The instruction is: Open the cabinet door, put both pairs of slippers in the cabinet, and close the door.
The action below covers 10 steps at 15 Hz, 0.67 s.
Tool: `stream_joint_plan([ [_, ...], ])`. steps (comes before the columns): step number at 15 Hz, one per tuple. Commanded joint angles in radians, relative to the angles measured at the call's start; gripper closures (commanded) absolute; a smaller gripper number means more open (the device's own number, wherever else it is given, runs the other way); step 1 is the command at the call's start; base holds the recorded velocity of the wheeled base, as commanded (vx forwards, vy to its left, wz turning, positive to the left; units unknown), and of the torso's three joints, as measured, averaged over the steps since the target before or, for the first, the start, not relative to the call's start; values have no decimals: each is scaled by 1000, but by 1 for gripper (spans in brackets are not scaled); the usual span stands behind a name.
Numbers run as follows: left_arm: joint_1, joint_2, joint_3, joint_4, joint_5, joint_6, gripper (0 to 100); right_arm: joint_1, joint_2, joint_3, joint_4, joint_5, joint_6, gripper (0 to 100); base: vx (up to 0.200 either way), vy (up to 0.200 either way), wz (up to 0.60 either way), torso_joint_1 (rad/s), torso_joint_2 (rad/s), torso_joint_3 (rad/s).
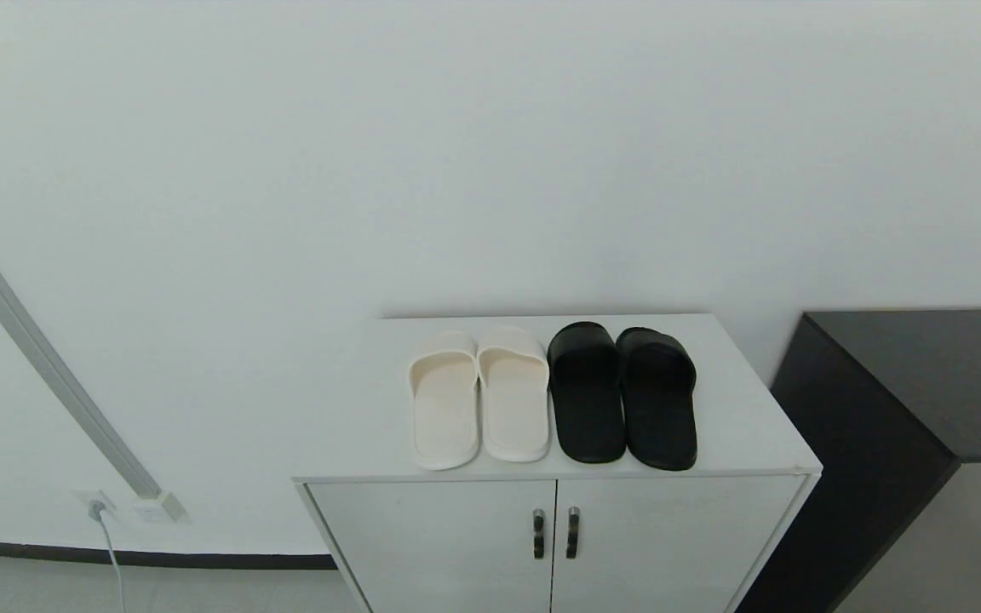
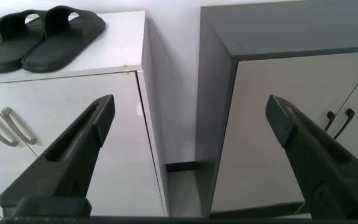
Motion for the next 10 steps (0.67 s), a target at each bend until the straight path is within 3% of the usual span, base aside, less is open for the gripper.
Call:
stream_joint_plan([
  [1, 0, 1, 0, 0, 0, 0, 100, 1, 1, 0, 1, 0, -1, 0, 0, 0, 0, 0, 0, 0],
  [7, 0, 1, 0, 0, -1, 2, 100, 4, 47, -26, -13, 78, -68, 0, 0, 0, 0, 0, 0, 0],
  [9, 0, 1, 0, 0, -1, 5, 100, 27, 299, -323, 23, 127, 82, 0, 0, 0, 0, 0, 0, 0],
  [10, 1, 1, 0, 0, -1, 3, 100, 22, 397, -326, 33, 181, 22, 0, 0, 0, 0, 0, 0, 0],
])
